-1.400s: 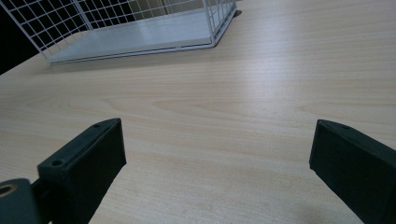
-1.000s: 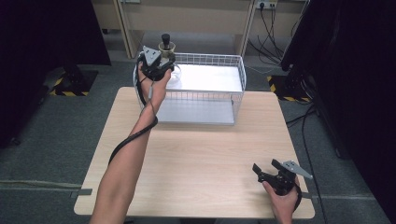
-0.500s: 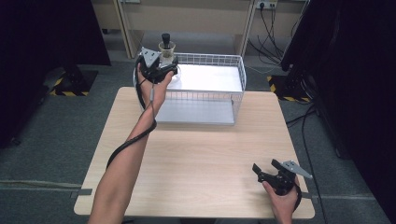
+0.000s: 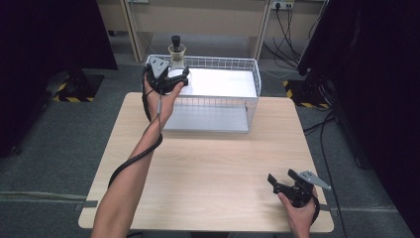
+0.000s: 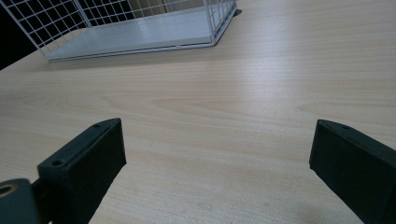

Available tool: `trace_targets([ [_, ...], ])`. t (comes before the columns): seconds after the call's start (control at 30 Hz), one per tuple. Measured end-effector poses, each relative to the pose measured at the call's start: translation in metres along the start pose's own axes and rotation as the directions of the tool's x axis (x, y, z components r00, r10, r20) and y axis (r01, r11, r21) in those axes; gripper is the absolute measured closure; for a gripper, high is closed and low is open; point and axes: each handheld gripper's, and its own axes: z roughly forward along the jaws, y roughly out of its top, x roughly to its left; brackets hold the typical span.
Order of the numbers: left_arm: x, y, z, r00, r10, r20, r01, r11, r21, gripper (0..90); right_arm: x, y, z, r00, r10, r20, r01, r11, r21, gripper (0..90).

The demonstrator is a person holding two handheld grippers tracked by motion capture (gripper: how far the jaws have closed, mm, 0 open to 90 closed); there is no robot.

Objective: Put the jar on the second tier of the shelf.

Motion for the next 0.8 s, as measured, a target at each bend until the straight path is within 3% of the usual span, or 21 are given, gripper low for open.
trace_targets([
  [0.13,0.0,0.0,-0.006,0.9999,-0.013,0.002,0.013,0.9999,0.008,5.9,0.0,0.0,0.0,1.0,0.0,0.001,0.0,1.0,0.003,3.8],
  [0.33,-0.004,0.001,-0.015,0.9998,0.003,0.019,-0.003,1.0,0.009,5.7,0.0,0.0,0.0,1.0,0.004,-0.001,-0.004,1.0,0.002,3.8],
  [0.8,-0.006,0.001,-0.035,0.9986,-0.006,0.052,0.005,0.9999,0.009,5.7,0.0,0.0,0.0,1.0,0.001,0.001,-0.001,1.0,0.003,3.8],
])
